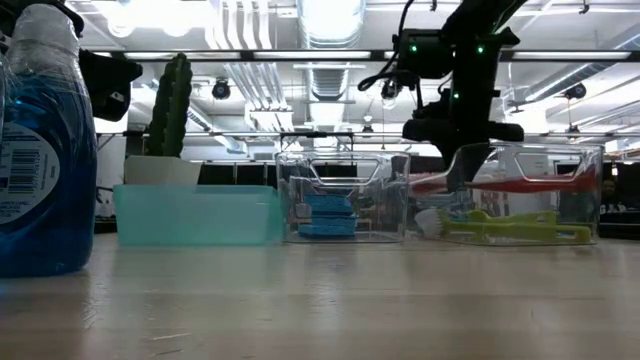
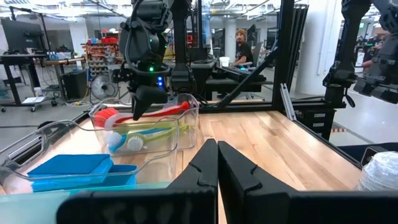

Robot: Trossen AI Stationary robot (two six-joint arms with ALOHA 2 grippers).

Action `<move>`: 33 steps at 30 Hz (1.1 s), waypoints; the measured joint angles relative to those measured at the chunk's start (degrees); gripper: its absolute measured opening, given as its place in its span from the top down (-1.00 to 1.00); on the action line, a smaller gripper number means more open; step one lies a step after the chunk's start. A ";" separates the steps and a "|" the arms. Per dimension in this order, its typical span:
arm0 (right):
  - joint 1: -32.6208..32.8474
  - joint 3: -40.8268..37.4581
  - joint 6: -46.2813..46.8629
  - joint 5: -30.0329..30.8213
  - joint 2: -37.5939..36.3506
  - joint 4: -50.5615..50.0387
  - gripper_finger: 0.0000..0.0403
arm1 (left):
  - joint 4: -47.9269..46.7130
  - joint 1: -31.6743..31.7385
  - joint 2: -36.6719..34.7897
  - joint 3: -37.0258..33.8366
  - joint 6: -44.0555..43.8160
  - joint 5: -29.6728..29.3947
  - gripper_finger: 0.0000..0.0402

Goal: Pick & Place Kitchen Sink Supplies
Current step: Put the red dish brush into the right transparent bin, then put the blue liquid soap into the green bin

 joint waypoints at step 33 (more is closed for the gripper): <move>-0.54 0.12 -4.82 -5.03 0.02 4.92 0.26 | 0.00 0.00 0.00 0.00 0.02 -0.01 0.99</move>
